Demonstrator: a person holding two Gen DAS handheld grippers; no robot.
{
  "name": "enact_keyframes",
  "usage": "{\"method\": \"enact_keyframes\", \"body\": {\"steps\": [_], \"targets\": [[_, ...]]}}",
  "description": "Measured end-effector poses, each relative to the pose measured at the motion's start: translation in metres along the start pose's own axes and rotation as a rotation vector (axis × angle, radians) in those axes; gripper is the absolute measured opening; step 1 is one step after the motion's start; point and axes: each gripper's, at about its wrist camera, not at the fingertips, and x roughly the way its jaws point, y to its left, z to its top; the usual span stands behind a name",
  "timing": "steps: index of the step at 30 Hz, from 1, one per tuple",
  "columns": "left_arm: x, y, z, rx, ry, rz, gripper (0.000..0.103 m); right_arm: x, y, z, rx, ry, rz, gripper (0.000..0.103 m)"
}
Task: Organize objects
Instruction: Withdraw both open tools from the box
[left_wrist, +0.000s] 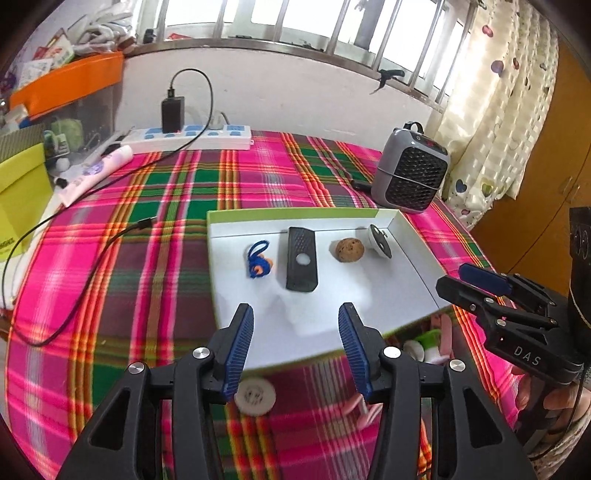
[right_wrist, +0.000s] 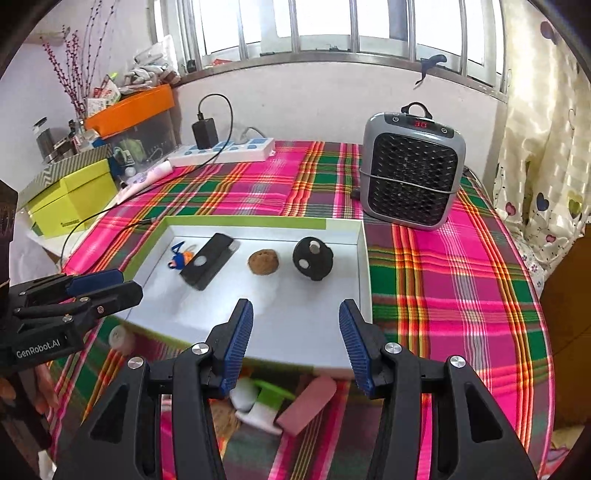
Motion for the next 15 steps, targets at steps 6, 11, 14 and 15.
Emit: {"method": "enact_keyframes", "body": {"steps": [6,11,14,15], "targets": [[-0.016,0.011,-0.018,-0.033,-0.006,0.004,0.047,-0.014,0.007,-0.017,-0.015,-0.019,0.012,0.05],[-0.013,0.016,-0.038,-0.032,0.023,0.025,0.047,-0.023,0.01,-0.034,-0.025,-0.016,0.024,0.05],[-0.009,0.016,-0.046,-0.042,0.039,0.026,0.047,-0.026,0.011,-0.042,-0.02,-0.013,0.033,0.05],[-0.007,0.016,-0.048,-0.042,0.042,0.029,0.047,-0.028,0.011,-0.046,-0.02,-0.013,0.036,0.05]]}}
